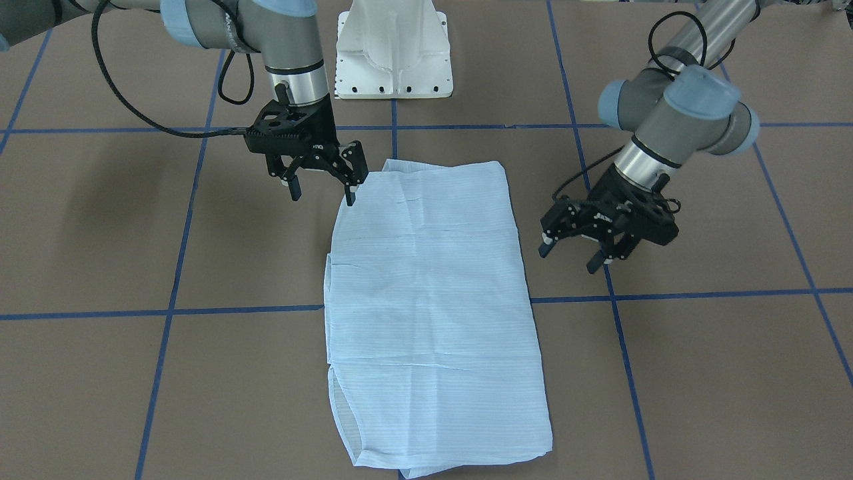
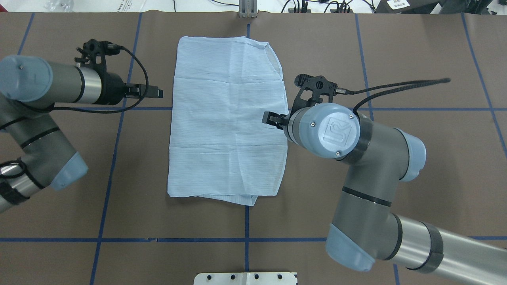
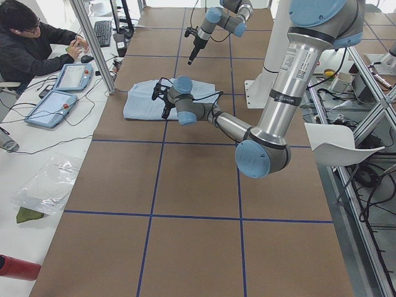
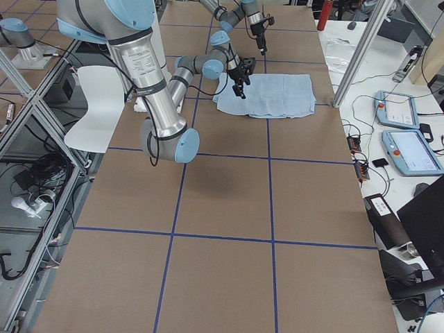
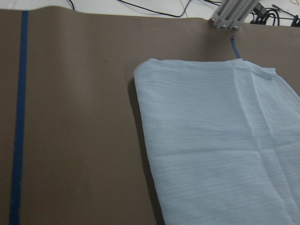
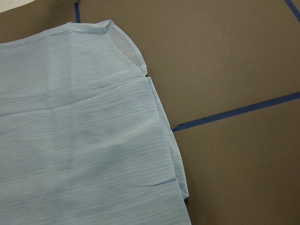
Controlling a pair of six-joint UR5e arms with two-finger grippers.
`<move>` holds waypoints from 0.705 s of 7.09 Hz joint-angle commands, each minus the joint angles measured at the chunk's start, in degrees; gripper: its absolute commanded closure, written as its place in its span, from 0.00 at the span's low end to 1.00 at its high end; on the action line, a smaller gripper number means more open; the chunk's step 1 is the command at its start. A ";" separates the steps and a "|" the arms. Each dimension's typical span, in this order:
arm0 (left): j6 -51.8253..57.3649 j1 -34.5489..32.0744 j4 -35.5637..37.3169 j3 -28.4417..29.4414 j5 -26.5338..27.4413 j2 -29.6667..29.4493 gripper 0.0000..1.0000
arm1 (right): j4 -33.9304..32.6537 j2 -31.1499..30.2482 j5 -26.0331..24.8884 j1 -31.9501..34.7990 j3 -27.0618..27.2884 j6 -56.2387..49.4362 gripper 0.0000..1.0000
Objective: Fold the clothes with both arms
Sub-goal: 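Withdraw the right gripper toward the robot while the left gripper lowers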
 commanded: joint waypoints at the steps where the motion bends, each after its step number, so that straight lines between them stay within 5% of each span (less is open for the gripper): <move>1: -8.88 9.15 0.07 -11.72 4.87 9.48 0.00 | 8.11 -4.21 -5.66 -5.39 0.99 6.02 0.00; 2: -14.05 14.77 0.16 -14.72 8.90 11.44 0.00 | 15.67 -8.24 -8.39 -7.24 0.99 7.16 0.00; 5: -24.62 24.21 8.90 -13.97 19.21 9.37 0.02 | 16.27 -8.72 -9.74 -8.31 0.82 8.40 0.00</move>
